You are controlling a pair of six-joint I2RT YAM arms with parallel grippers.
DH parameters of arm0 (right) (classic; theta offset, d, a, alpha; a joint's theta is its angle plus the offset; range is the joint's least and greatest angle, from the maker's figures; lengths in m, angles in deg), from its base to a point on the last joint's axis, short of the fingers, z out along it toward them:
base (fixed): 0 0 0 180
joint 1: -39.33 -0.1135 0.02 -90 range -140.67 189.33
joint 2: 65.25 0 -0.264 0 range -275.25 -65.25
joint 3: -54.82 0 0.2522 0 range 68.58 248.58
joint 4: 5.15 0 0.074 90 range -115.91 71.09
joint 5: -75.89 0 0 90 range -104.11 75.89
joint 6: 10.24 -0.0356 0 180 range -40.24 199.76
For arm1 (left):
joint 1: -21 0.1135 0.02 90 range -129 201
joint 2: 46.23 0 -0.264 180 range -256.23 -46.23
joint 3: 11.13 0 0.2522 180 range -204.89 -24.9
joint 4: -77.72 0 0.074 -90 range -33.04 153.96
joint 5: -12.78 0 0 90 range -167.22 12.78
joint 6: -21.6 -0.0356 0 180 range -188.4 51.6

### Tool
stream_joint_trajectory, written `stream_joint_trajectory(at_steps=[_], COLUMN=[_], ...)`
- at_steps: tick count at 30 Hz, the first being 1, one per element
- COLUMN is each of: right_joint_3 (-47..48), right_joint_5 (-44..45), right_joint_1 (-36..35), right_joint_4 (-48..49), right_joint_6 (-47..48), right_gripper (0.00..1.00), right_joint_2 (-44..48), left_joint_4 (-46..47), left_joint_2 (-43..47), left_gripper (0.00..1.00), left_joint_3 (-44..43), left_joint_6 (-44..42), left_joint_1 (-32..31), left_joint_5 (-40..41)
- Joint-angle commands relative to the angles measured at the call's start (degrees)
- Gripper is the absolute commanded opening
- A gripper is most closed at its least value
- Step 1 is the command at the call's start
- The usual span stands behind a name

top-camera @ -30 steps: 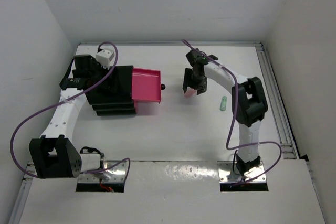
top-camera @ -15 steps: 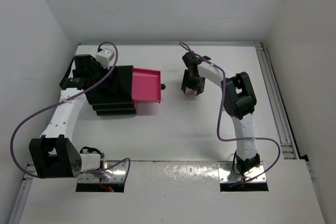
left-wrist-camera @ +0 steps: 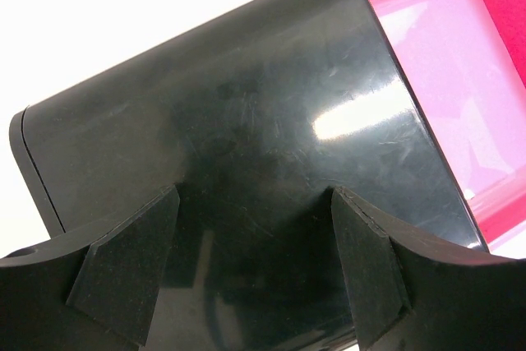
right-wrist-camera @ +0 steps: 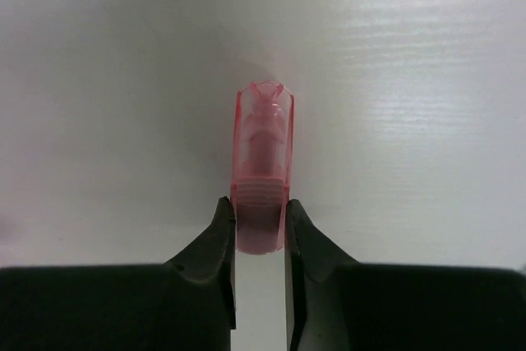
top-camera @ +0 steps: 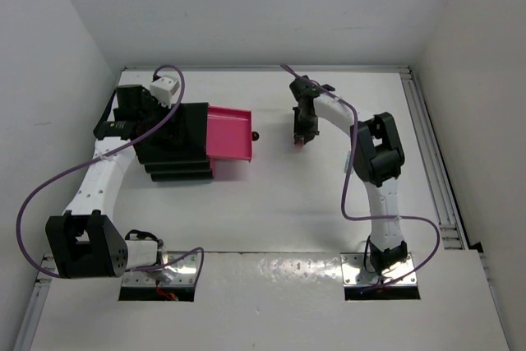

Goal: Sort the stationery into containers
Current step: Pick up the stationery from the center of the board, then place the stationery in the storage box.

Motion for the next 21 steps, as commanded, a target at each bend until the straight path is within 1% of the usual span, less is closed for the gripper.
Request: stream_joint_trajectory(at_steps=[1, 3, 6, 9, 15, 19, 20, 21], right_joint_3=[8.2, 11.5, 12.6, 13.7, 15.3, 18.3, 18.9, 19.1], right_joint_5=[-3.1, -4.2, -7.0, -9.0, -11.0, -11.5, -11.6, -11.8], right_joint_1=[-1.4, -2.9, -6.7, -12.0, -16.8, -18.8, -19.6, -19.8], right_joint_4=[0.6, 2.1, 6.2, 8.4, 9.4, 7.4, 7.3, 6.8], right_joint_6=[5.4, 6.3, 7.6, 8.1, 6.5, 5.4, 5.0, 4.9], right_gripper=[0.00, 0.00, 0.00, 0.00, 0.00, 0.00, 0.01, 0.05], right_joint_2=[6.5, 9.0, 12.7, 14.3, 12.0, 8.2, 7.8, 7.4], left_joint_4=[-6.8, -6.4, -6.0, -5.8, -5.4, -5.5, -5.6, -5.7], left_joint_2=[-1.9, -2.0, -1.8, -1.8, -1.7, -1.6, -1.4, -1.3], left_gripper=[0.81, 0.81, 0.81, 0.81, 0.81, 0.81, 0.81, 0.81], left_joint_3=[1.6, 1.8, 1.9, 1.8, 1.9, 1.9, 1.9, 1.9], left_joint_6=[-0.4, -0.1, 0.1, 0.1, 0.3, 0.5, 0.4, 0.2], left_joint_1=[1.0, 1.0, 1.0, 1.1, 1.1, 1.1, 1.0, 1.0], left_joint_5=[1.9, 1.5, 1.1, 1.0, 0.5, 0.4, 0.5, 0.5])
